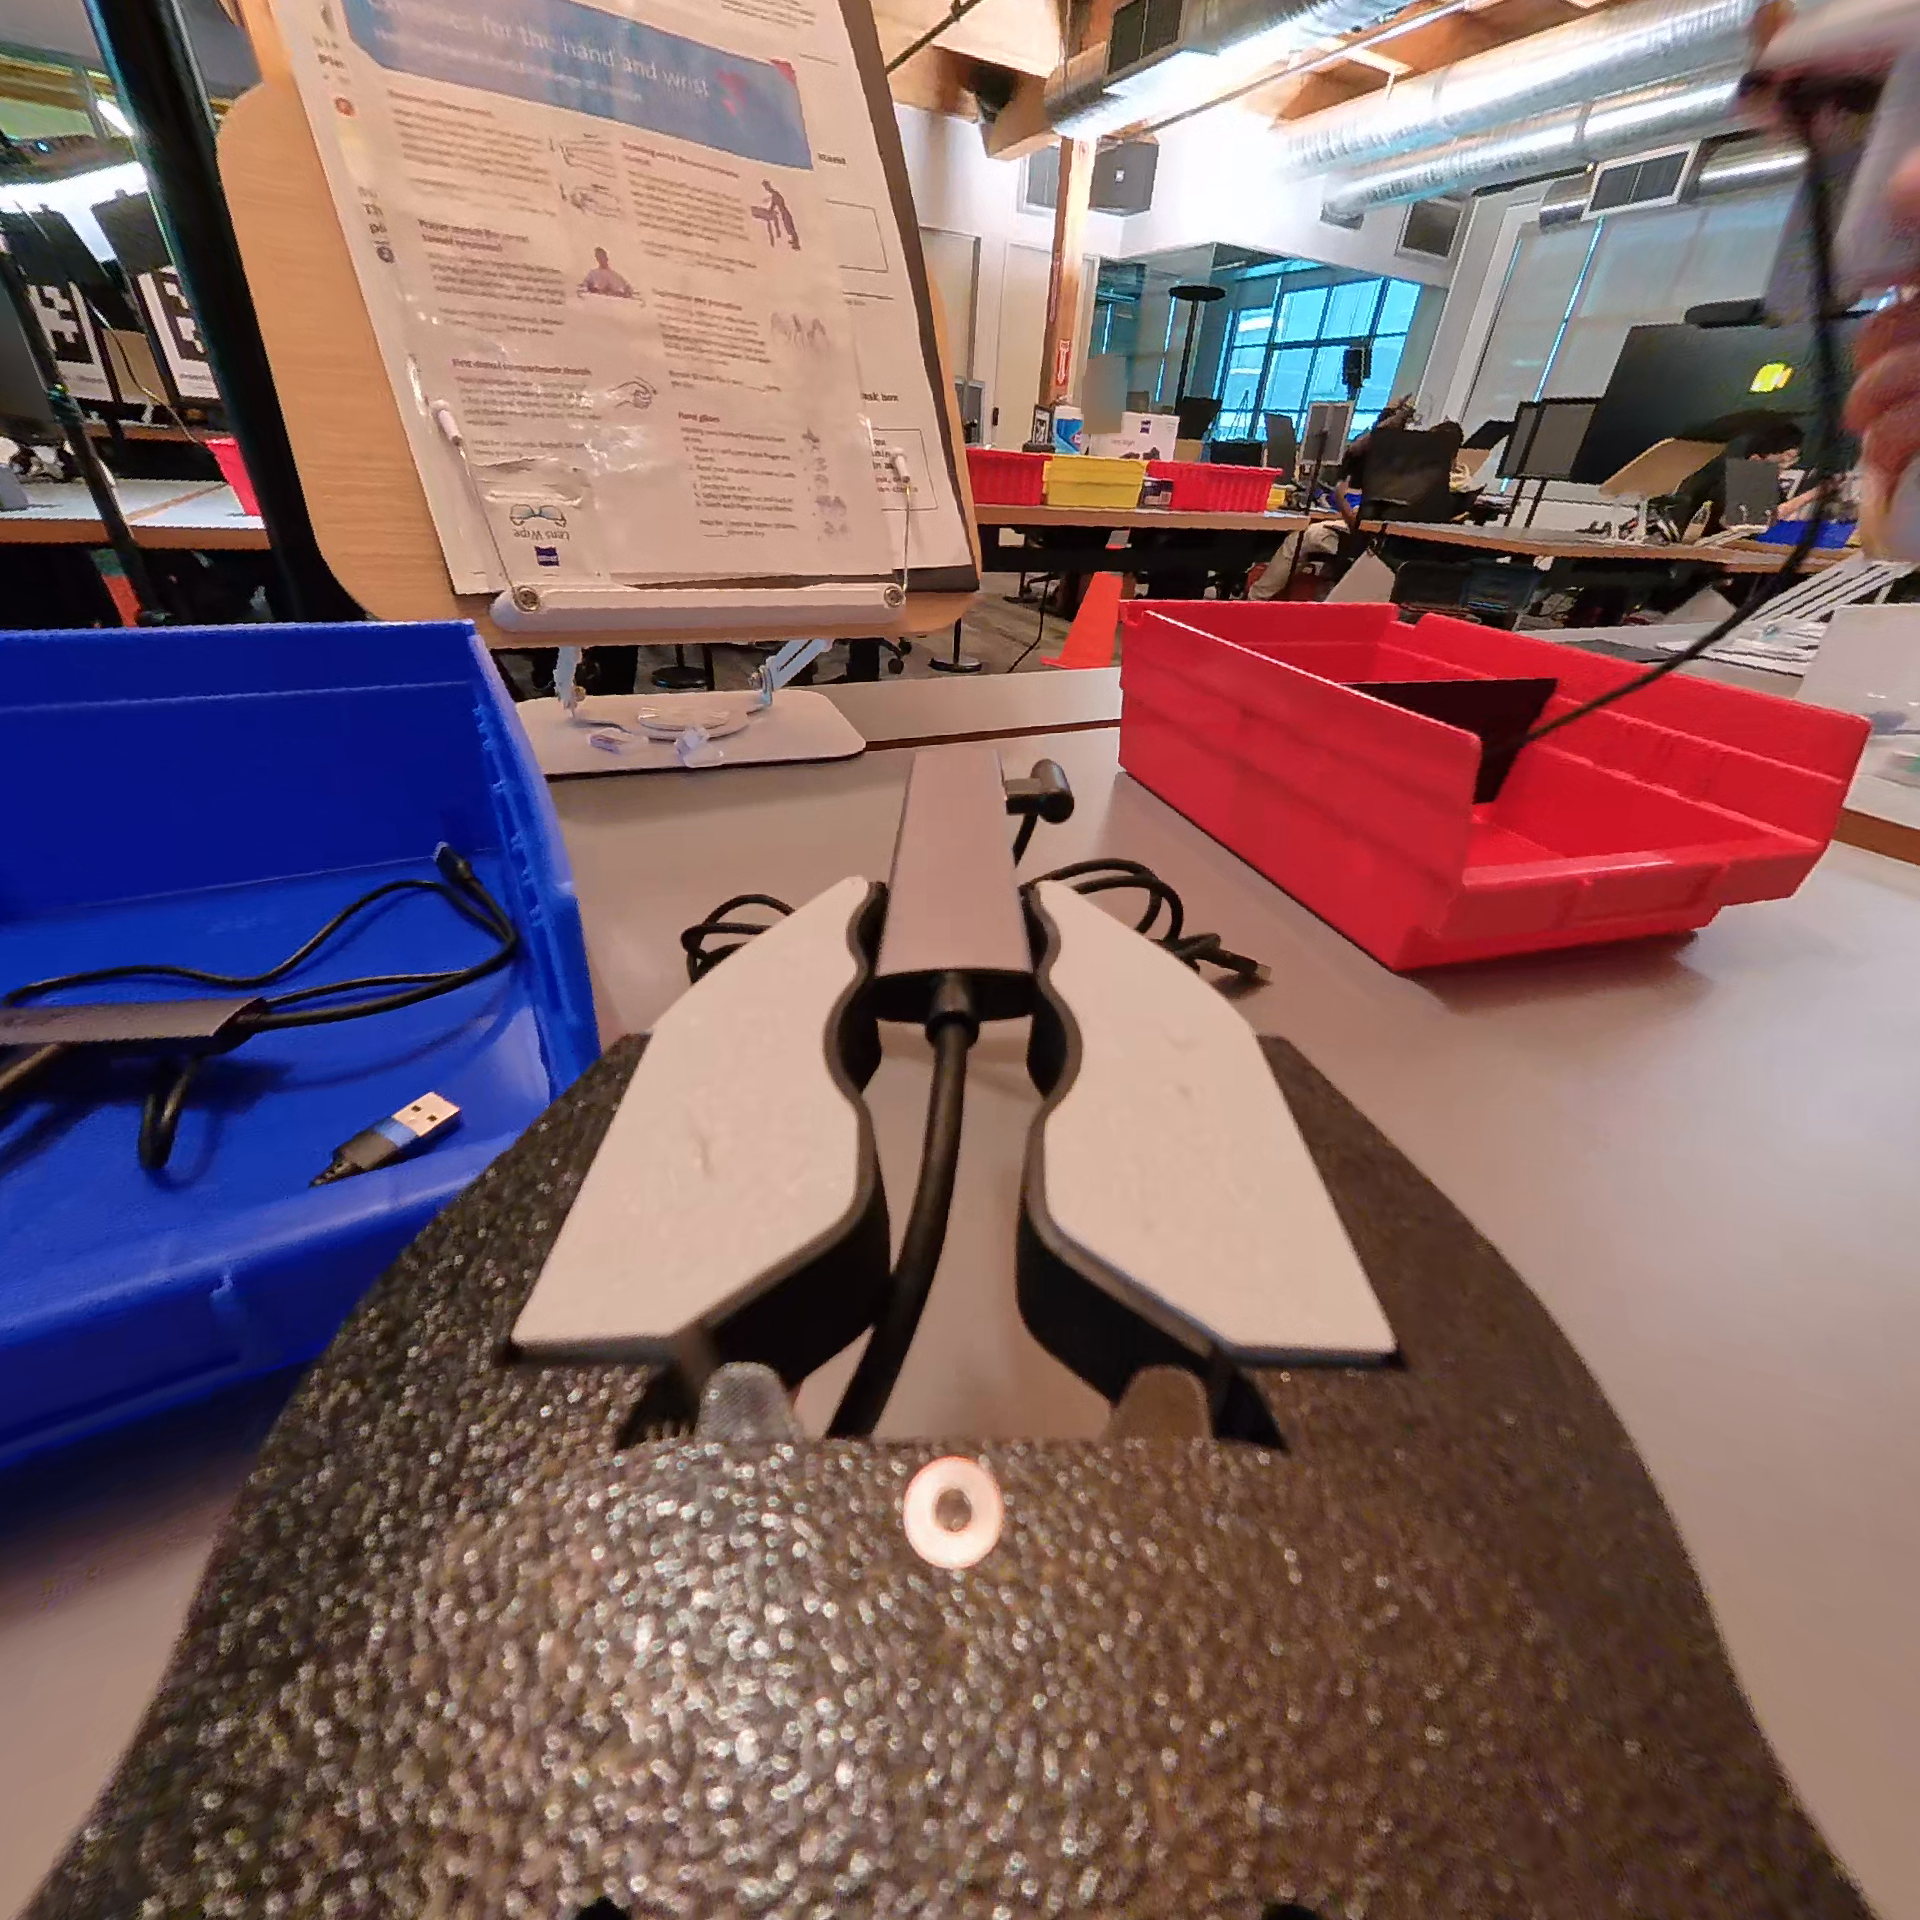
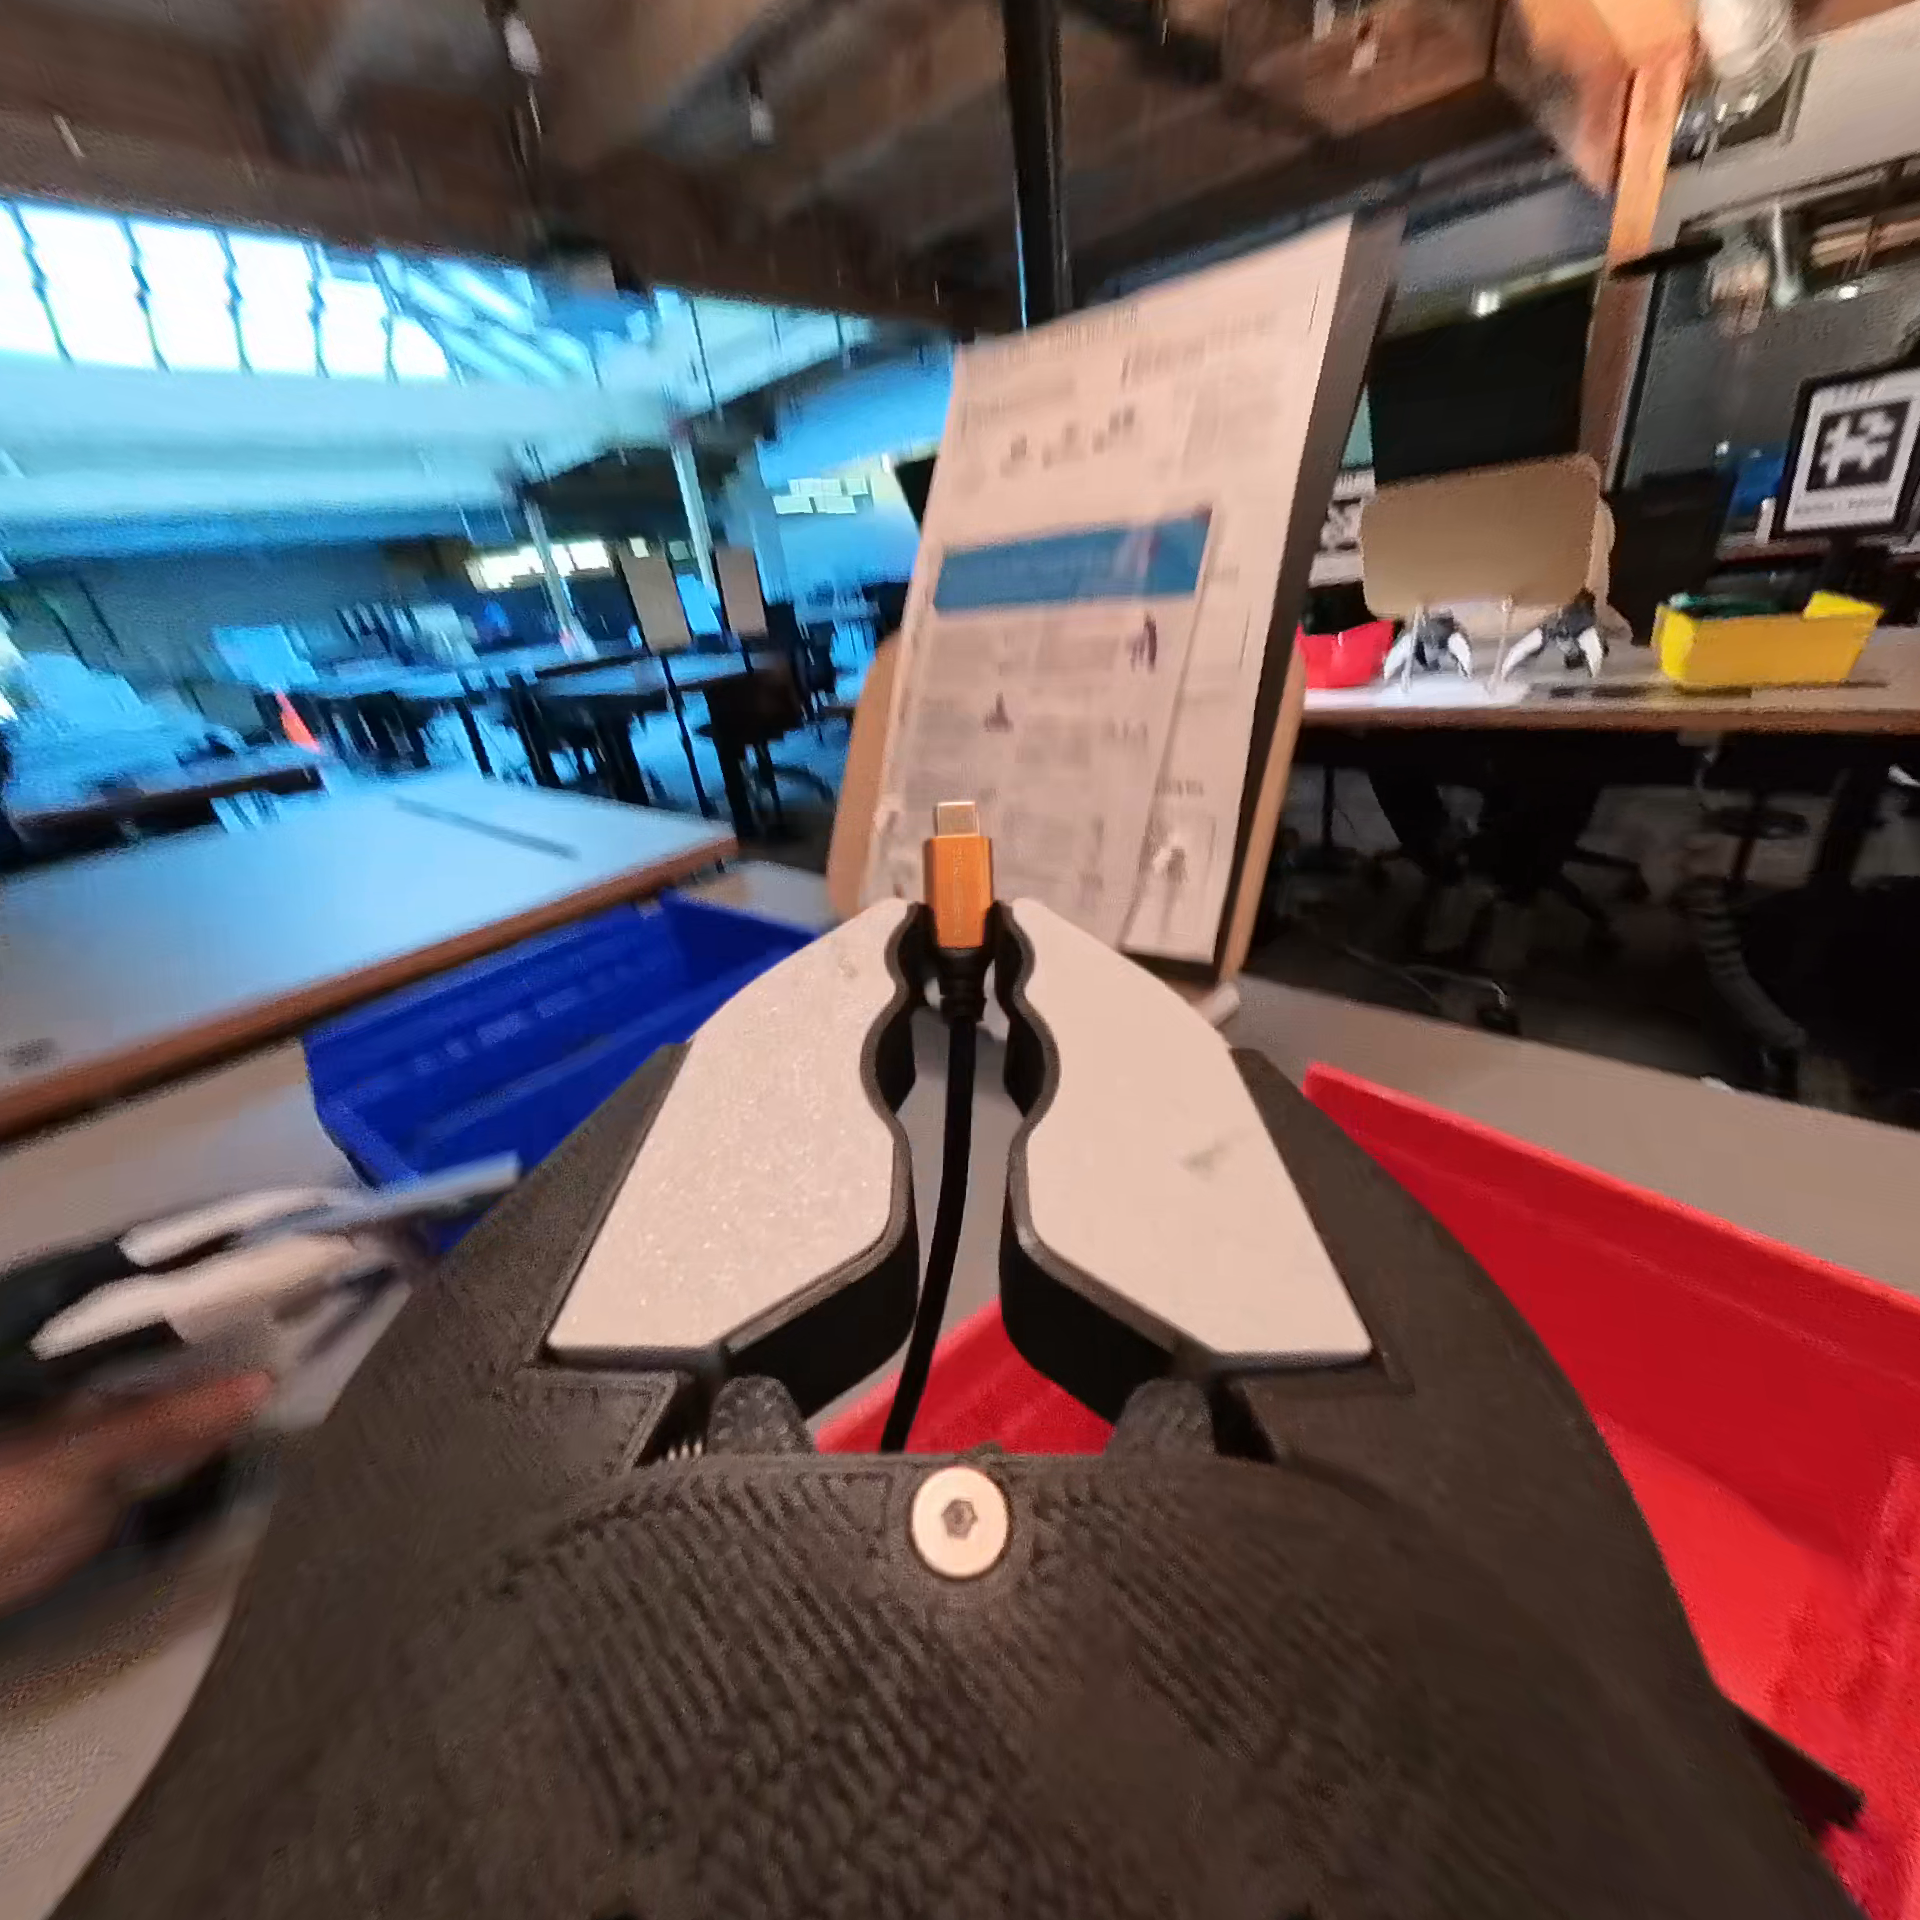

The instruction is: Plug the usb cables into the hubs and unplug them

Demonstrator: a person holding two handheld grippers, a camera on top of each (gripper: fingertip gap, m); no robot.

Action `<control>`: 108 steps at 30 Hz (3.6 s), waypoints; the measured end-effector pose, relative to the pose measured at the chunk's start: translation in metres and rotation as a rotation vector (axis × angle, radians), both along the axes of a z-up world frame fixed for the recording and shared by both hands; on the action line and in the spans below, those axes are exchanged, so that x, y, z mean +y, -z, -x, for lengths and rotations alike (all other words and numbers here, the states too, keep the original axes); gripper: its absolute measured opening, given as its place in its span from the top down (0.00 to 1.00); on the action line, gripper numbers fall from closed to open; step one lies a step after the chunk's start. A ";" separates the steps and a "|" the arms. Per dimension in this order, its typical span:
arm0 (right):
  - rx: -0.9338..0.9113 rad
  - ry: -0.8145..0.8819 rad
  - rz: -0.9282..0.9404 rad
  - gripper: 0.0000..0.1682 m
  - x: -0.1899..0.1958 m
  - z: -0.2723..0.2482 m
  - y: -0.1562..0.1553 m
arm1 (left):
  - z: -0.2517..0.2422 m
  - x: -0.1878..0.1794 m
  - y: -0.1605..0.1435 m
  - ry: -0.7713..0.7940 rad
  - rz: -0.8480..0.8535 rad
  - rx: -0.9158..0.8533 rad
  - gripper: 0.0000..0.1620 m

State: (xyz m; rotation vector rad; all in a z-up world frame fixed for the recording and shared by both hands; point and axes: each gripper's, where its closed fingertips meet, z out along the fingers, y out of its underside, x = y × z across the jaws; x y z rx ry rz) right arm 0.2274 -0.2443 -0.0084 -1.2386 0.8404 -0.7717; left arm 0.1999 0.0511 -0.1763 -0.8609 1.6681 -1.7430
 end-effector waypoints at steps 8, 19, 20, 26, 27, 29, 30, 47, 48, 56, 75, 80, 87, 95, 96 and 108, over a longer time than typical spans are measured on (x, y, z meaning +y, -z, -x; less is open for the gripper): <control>0.353 0.042 0.566 0.93 -0.008 -0.012 0.134 | 0.001 -0.001 0.000 0.012 0.005 0.003 0.85; 0.567 0.087 1.122 0.70 -0.061 -0.001 0.177 | 0.000 -0.002 0.000 0.017 0.002 0.011 0.85; 0.542 0.050 1.018 0.68 -0.044 0.003 0.169 | 0.000 -0.002 0.001 0.021 0.004 0.014 0.85; 0.277 -0.118 0.496 0.56 0.082 0.040 0.122 | 0.004 -0.007 0.001 0.048 -0.024 0.001 0.85; 0.235 -0.134 0.450 0.59 0.105 0.047 0.124 | 0.005 -0.009 0.001 0.052 -0.033 -0.008 0.85; 0.170 -0.188 0.342 0.65 0.150 0.059 0.131 | 0.008 -0.011 0.000 0.059 -0.052 -0.033 0.85; 0.155 -0.217 0.290 0.67 0.170 0.063 0.135 | 0.011 -0.013 -0.001 0.062 -0.062 -0.054 0.85; 0.541 -0.576 -0.830 0.92 0.219 0.052 0.159 | 0.042 -0.041 -0.007 0.067 -0.186 -0.262 0.85; 0.550 -0.587 -0.866 0.93 0.218 0.052 0.159 | 0.041 -0.042 -0.006 0.062 -0.198 -0.265 0.85; 0.613 -0.687 -0.937 0.95 0.230 0.058 0.159 | 0.039 -0.043 -0.005 0.042 -0.209 -0.265 0.85; 0.565 -0.583 -1.011 0.94 0.227 0.050 0.159 | 0.039 -0.043 -0.006 0.003 -0.238 -0.304 0.85; 0.538 -0.589 -0.904 0.94 0.228 0.052 0.156 | 0.036 -0.038 -0.009 -0.017 -0.206 -0.291 0.83; 0.555 -0.589 -0.923 0.94 0.227 0.054 0.160 | 0.037 -0.039 -0.006 -0.061 -0.263 -0.313 0.83; 0.525 -0.585 -0.914 0.94 0.224 0.060 0.158 | 0.041 -0.041 -0.007 -0.055 -0.273 -0.341 0.83; 0.521 -0.580 -0.903 0.94 0.224 0.060 0.158 | 0.041 -0.041 -0.007 -0.055 -0.273 -0.342 0.83; 0.494 -0.493 -0.770 0.94 0.222 0.066 0.157 | 0.045 -0.041 -0.009 -0.041 -0.249 -0.336 0.83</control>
